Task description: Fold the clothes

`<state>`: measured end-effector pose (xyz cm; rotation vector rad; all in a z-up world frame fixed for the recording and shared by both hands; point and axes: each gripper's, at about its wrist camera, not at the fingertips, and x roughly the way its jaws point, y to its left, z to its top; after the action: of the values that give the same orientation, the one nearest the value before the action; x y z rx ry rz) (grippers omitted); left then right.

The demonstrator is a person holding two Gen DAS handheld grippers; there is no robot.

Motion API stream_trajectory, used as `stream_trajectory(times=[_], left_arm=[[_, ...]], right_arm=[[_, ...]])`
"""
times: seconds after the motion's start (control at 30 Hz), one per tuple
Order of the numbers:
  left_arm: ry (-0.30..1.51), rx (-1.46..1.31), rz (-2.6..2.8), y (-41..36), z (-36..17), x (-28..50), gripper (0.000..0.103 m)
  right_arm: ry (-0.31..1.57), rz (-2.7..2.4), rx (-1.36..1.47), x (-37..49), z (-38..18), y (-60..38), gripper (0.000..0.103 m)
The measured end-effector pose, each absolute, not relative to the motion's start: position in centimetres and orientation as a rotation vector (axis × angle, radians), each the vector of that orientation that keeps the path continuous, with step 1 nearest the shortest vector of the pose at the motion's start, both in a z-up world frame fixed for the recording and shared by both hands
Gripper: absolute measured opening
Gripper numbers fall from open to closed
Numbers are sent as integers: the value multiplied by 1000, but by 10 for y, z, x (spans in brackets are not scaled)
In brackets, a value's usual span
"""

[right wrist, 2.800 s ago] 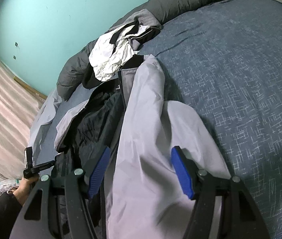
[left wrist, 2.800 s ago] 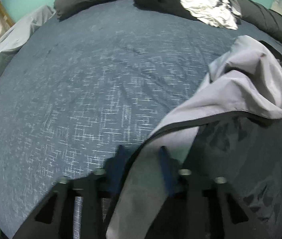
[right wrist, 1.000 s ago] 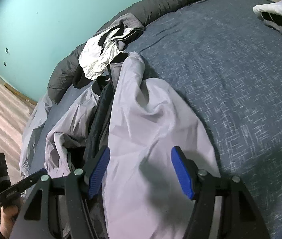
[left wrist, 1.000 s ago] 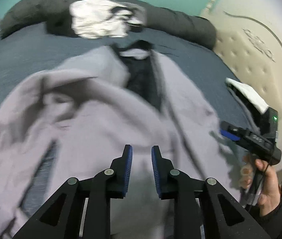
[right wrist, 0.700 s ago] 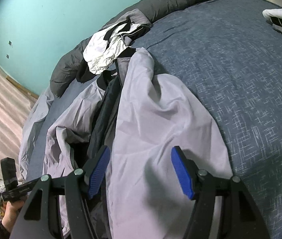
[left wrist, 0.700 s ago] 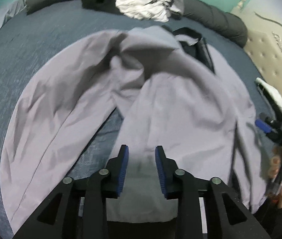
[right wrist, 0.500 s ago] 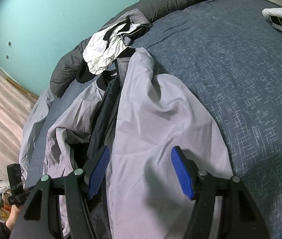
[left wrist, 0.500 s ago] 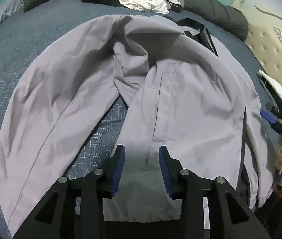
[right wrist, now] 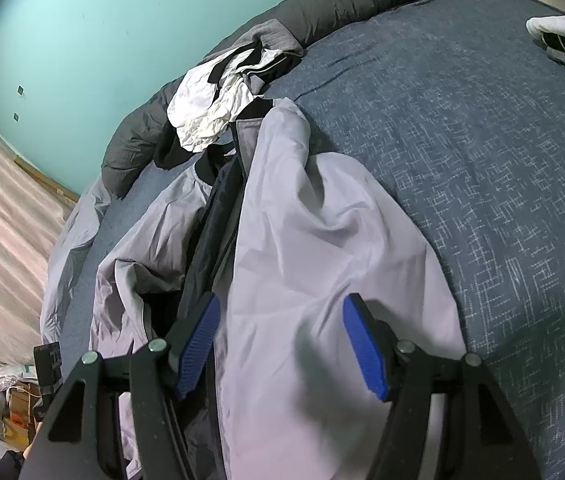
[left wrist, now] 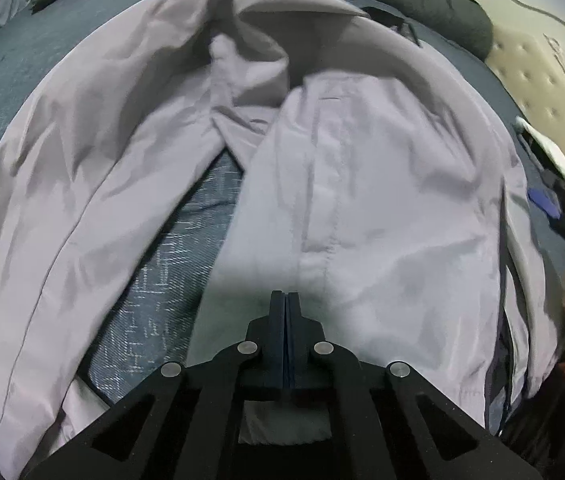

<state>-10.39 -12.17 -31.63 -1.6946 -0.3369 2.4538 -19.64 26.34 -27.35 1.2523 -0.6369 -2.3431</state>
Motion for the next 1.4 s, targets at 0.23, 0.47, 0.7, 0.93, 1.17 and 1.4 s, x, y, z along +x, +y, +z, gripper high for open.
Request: stream_trajectory(times=[0.23,0.47,0.7,0.93,1.17,1.4], left_arm=[[-367,-1564,2514,-131,-284,-73,0],[-314,-1491,2626,-148,-263,-51,0],[-327,-1386,2680,-122,-259,-65,1],[-387,-1273,2711,-94,-251,-96,22],[-432,-1214,2760,-89,-250,-111,31],[-451,-1209,2782,-98,-266,-104,32]], right_arm=[[-566,-2393,1243,-184,-259,282,65],[-515,-2431,1373,-177,-264,323,65],[-427,-2322,1511,-203,-273,323,65],[-289,-2282,1579,-211,-279,294,65],[-63,-2250,1492,-192,-255,224,65],[200,-2208,1545,-177,-283,166,65]])
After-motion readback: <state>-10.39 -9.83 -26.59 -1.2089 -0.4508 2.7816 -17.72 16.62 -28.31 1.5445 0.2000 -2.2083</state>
